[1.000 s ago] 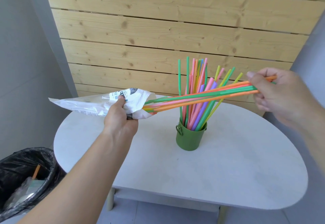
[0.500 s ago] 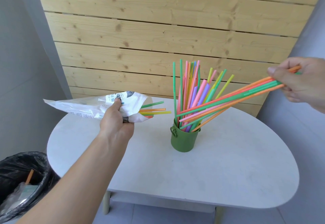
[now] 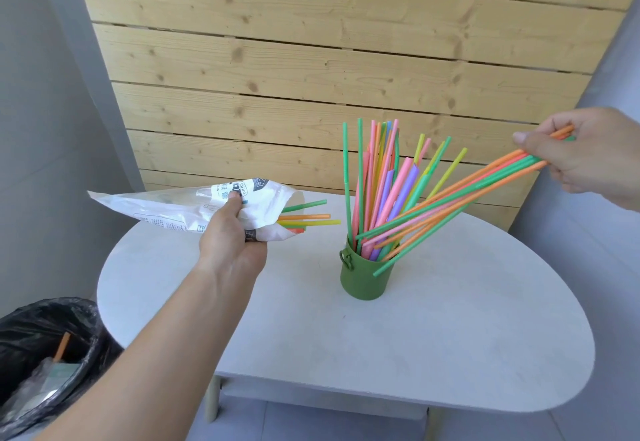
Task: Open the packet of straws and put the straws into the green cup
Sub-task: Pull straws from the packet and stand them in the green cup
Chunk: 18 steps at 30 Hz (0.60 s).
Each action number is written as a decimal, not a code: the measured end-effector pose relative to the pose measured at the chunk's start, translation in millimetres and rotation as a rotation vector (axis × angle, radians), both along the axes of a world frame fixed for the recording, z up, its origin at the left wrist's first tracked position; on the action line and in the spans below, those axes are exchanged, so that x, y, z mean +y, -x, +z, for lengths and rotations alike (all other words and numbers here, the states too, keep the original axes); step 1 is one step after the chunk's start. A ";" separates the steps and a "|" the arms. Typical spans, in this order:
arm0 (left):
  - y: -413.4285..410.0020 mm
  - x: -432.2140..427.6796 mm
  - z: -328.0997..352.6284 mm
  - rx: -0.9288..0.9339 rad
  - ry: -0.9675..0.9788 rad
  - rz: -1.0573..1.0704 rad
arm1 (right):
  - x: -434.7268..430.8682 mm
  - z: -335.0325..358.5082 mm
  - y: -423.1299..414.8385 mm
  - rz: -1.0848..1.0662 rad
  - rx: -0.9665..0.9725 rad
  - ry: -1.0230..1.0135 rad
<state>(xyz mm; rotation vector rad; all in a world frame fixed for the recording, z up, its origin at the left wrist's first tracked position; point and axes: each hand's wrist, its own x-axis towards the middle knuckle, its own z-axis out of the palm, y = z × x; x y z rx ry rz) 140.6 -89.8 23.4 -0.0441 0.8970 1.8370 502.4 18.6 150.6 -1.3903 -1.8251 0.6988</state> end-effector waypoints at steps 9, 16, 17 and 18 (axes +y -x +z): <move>-2.4 -1.2 3.1 -0.011 -0.007 -0.005 | 6.7 14.5 6.0 0.015 0.024 -0.054; -3.0 -3.7 5.9 -0.010 -0.003 -0.012 | 10.7 10.3 4.6 0.025 -0.099 -0.085; -2.4 -3.6 5.1 -0.008 0.001 -0.007 | 10.0 9.3 3.5 0.028 -0.111 -0.086; -2.6 -3.6 5.3 -0.007 0.001 -0.005 | 9.7 9.0 1.9 0.030 -0.119 -0.086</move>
